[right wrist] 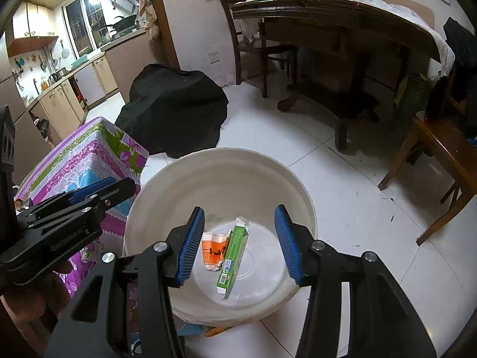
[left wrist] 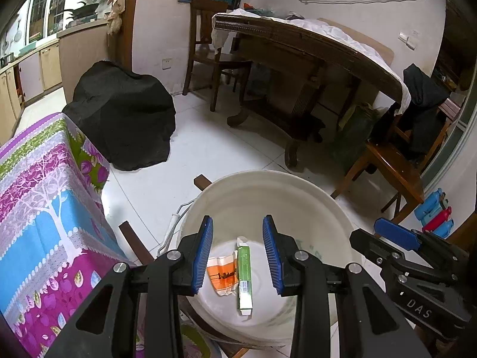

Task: Collect trash
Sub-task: 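Grasp the yellow sponge with the left tool while the right tool grasps the white-red medicine box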

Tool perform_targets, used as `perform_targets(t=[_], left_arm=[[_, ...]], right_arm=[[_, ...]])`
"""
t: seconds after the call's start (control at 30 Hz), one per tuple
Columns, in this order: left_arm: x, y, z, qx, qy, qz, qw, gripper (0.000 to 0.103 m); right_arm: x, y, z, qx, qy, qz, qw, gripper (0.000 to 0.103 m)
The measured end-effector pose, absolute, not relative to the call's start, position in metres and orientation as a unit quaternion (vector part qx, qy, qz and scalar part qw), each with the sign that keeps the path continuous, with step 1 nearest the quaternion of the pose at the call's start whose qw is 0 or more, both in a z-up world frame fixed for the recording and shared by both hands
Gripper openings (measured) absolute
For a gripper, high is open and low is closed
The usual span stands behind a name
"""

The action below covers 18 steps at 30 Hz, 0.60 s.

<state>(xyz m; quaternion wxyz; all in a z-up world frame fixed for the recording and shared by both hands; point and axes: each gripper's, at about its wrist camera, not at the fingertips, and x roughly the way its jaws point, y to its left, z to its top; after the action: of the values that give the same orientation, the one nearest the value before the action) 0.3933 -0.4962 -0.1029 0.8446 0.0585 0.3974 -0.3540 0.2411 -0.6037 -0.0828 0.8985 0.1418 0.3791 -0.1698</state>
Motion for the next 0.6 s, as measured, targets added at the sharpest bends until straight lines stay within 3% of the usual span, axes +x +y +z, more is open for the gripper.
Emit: perform_targets(t=[0.27, 0.53, 0.6], left_arm=[[0.371, -0.414, -0.076, 0.044, 0.371, -0.340, 0.863, 0.052], [0.314, -0.192, -0.041, 0.025, 0.303, -0.189, 0.934, 0.076], [0.299, -0.129, -0.042, 0.029, 0.298, -0.117, 0.947, 0.077]], right_arm=[[0.219, -0.557, -0.054, 0.113, 0.304, -0.131, 0.937, 0.063], [0.218, -0.478, -0.039, 0.093, 0.277, -0.027, 0.956, 0.074], [0.223, -0.460, -0.041, 0.087, 0.282, 0.002, 0.955, 0.074]])
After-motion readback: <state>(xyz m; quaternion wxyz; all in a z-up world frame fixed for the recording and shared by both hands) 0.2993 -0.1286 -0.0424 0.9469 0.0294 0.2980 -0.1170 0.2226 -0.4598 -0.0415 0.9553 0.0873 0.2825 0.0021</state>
